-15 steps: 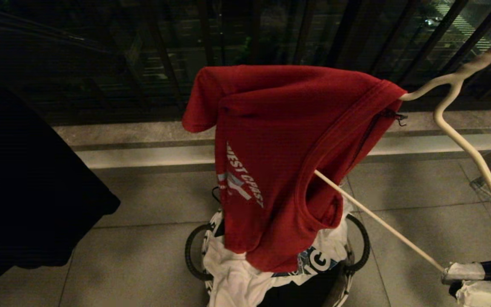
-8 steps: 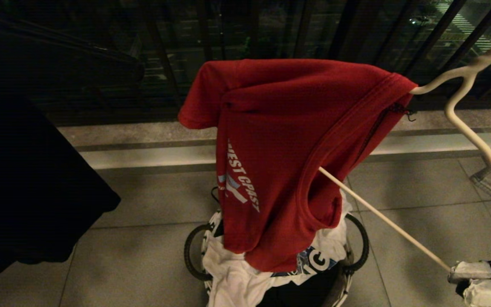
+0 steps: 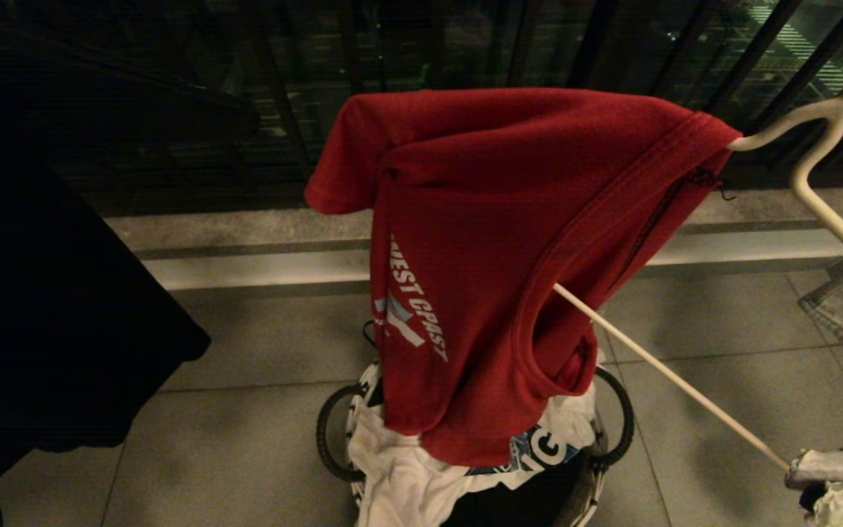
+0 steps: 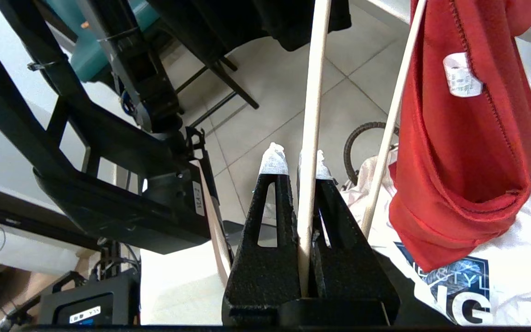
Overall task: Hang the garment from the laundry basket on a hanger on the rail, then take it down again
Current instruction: Hang the clothes on the clothes rack
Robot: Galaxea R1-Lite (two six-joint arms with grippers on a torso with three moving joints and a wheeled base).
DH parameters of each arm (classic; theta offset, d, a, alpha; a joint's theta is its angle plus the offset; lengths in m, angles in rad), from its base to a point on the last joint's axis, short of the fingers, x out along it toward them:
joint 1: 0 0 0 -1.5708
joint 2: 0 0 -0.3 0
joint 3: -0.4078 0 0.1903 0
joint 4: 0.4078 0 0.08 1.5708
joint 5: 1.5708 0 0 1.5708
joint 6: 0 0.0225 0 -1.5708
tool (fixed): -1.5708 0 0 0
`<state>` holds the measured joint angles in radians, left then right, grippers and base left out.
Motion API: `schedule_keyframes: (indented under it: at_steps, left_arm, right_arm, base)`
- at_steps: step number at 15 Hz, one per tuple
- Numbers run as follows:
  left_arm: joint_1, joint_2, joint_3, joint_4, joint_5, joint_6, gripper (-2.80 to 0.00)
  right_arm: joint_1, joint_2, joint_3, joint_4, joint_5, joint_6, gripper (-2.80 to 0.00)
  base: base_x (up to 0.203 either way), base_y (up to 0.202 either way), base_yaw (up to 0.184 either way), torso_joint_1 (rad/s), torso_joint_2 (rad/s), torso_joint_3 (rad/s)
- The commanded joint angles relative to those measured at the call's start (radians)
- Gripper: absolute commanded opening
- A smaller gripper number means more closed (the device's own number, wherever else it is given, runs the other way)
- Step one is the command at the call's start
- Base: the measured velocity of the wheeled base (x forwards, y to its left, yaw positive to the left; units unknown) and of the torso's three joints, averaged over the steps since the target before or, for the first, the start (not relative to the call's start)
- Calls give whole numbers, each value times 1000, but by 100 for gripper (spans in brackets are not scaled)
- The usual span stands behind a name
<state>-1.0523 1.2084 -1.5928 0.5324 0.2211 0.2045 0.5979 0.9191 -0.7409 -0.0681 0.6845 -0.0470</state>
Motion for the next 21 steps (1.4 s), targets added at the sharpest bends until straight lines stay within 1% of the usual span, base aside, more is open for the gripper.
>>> schedule_keyframes:
  at_steps: [1,3,5,6,11,12,14,17,18,19,21]
  left_arm:
    - [25,8,-3,3,6,1,-280]
    - [49,5,-3,3,13,1,-280]
    - [68,0,2,3,65,0,-280]
    - [81,-11,8,3,75,-2,-280]
    - [95,-22,-6,4,84,-2,-280]
    - [108,-14,-24,4,100,-1,-280]
    - [112,-2,-54,4,156,0,-280]
    - [112,-3,-81,5,231,0,-280]
    - [112,-4,-96,5,268,0,-280]
    - [112,-7,-111,6,279,1,-280]
    - [112,-21,-144,12,274,9,-280]
  right_arm:
    - [0,-5,0,-1,5,-1,-280]
    - [3,-8,-1,-1,16,-2,-280]
    - [3,-6,-7,-1,18,-2,-280]
    - [5,2,-14,-1,19,-2,-280]
    - [47,93,-118,7,37,-4,-280]
    - [60,113,-130,6,39,-4,-280]
    - [99,151,-160,4,70,-4,-280]
    - [127,172,-195,2,91,-4,-280]
    - [132,184,-221,2,100,-5,-280]
    - [142,198,-245,3,108,-5,-280]
    - [169,216,-284,11,110,-5,-280]
  base:
    - [0,0,0,0,0,0]
    - [0,0,0,0,0,0]
    - [0,0,0,0,0,0]
    - [0,0,0,0,0,0]
    - [0,0,0,0,0,0]
    - [0,0,0,0,0,0]
    - [0,0,0,0,0,0]
    - [0,0,0,0,0,0]
    - [0,0,0,0,0,0]
    - [0,0,0,0,0,0]
    - [0,0,0,0,0,0]
